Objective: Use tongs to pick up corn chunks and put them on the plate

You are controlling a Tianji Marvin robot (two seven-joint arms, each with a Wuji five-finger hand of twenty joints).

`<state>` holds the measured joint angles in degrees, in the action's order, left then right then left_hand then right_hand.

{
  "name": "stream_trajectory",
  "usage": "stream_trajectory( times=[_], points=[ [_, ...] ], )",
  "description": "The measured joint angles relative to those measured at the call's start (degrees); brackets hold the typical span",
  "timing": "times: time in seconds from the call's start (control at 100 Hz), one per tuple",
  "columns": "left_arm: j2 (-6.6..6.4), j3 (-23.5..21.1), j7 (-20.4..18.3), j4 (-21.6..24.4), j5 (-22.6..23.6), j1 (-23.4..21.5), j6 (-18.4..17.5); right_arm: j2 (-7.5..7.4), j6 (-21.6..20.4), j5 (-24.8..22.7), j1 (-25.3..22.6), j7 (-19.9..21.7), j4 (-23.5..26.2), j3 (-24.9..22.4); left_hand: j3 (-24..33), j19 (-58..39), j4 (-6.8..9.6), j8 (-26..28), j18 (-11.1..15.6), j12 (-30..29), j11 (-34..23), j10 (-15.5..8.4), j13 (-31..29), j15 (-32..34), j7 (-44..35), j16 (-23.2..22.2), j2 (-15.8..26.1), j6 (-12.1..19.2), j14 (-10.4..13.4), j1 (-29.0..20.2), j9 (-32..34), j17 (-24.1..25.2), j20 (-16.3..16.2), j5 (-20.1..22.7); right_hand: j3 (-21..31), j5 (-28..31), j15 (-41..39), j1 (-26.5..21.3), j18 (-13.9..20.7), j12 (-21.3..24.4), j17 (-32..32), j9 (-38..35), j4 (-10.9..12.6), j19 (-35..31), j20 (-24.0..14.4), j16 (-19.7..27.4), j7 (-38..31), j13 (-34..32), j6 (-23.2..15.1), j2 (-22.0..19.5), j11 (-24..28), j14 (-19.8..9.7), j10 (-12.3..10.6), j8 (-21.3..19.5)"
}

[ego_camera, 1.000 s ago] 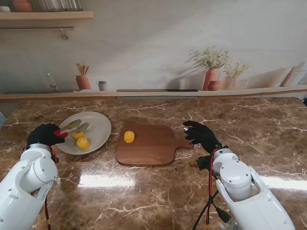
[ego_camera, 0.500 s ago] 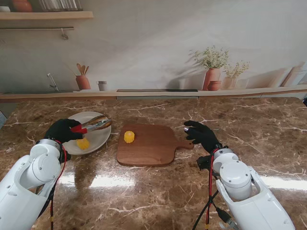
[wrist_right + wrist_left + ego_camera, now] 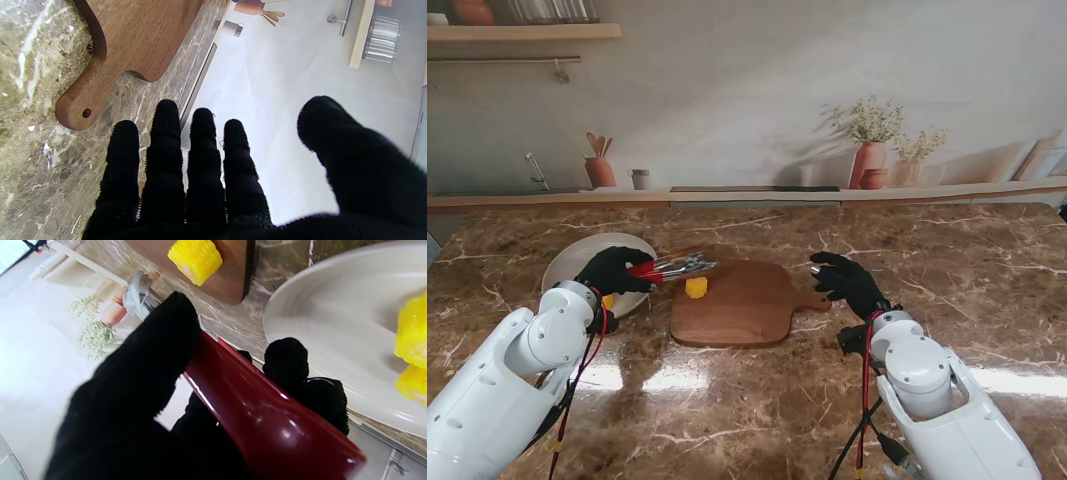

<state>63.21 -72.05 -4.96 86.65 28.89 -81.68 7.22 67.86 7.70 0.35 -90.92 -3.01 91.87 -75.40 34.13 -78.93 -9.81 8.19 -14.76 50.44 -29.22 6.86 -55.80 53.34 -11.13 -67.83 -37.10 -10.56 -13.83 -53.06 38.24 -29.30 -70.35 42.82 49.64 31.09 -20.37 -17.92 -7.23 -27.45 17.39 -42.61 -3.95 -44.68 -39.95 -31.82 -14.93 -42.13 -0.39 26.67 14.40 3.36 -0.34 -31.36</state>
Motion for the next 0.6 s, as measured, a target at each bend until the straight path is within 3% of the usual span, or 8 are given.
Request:
stream_trajectory(
  times=[0.14, 0.6],
  points=[
    [-0.29, 0.9, -2.6, -0.4, 0.8, 0.9, -0.6, 0.09, 0.0, 0.1, -0.6, -0.6, 0.4, -0.3, 0.6, 0.1, 0.00, 0.0, 0.2, 0.0, 0.0, -0.1, 0.9, 0.0, 0.0, 0.0, 0.0, 0.0, 0.0, 0.0, 0.0, 0.4, 0.0, -1.0, 0.0, 0.0, 0.0, 0.0, 0.0, 0.0, 0.0, 0.0, 0.0, 0.0, 0.0, 0.0, 0.0, 0.0, 0.0, 0.0, 0.0, 0.0, 0.0, 0.0],
    [-0.73, 2.5, -2.7, -2.5, 4.5, 1.9, -0.3, 0.12, 0.2, 0.5, -1.6, -0.7, 1.8, -0.5, 0.6, 0.1, 0.00, 0.0, 0.2, 0.0, 0.0, -0.5, 0.9, 0.0, 1.3, 0.0, 0.0, 0.0, 0.0, 0.0, 0.0, 0.4, 0.0, -1.5, 0.0, 0.0, 0.0, 0.0, 0.0, 0.0, 0.0, 0.0, 0.0, 0.0, 0.0, 0.0, 0.0, 0.0, 0.0, 0.0, 0.0, 0.0, 0.0, 0.0]
  ],
)
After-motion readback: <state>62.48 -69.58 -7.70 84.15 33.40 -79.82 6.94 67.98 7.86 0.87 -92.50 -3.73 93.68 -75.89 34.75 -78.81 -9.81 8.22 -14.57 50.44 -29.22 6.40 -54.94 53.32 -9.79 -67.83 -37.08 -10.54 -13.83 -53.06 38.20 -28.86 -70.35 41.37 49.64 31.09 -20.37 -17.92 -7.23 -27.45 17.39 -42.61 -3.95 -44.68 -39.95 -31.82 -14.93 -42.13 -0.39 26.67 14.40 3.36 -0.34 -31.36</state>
